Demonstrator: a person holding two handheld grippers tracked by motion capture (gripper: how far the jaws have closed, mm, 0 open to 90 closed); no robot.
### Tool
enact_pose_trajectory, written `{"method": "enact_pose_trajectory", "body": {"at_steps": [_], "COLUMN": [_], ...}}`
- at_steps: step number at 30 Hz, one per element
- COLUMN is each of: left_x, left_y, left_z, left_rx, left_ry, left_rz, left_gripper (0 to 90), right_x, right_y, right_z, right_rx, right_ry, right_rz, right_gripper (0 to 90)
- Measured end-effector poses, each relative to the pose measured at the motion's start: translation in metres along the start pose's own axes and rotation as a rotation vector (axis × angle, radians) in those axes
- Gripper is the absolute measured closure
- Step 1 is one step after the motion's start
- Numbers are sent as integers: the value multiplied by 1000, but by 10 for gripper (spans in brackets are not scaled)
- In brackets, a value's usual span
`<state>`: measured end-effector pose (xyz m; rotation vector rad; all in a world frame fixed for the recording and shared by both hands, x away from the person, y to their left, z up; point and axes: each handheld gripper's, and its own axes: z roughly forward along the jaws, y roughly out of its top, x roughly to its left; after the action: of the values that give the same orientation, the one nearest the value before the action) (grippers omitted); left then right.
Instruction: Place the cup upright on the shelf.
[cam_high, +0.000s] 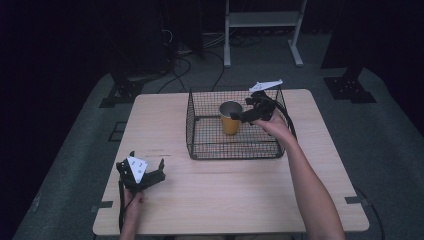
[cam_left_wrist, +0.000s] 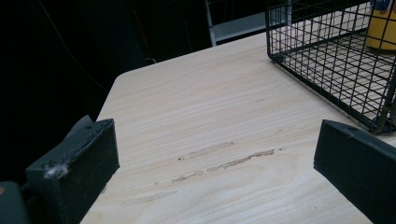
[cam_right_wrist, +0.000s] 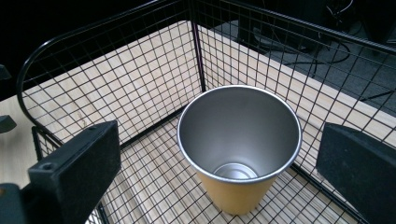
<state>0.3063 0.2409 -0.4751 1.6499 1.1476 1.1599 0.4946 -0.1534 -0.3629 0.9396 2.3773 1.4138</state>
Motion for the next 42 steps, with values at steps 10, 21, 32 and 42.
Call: {"method": "enact_pose_trajectory", "body": {"at_steps": [10,21,32,42], "left_x": [0,0,-1,-1], "left_y": [0,0,0,0], "left_z": [0,0,0,0], "left_rx": [1,2,1,2], "left_ry": [0,0,1,1], "left_rz": [3,5,9,10], "left_gripper": [0,0,0,0], "right_x": [2,11,15,22], "right_y": [-5,-9,-22,-30], "right_z": [-8,-16,-24,-37], "right_rx": [19,35,56,31], "right_ry": [11,4,-17,-7], "right_rz": [25,8,3,3], "right_gripper": [0,0,0,0]}}
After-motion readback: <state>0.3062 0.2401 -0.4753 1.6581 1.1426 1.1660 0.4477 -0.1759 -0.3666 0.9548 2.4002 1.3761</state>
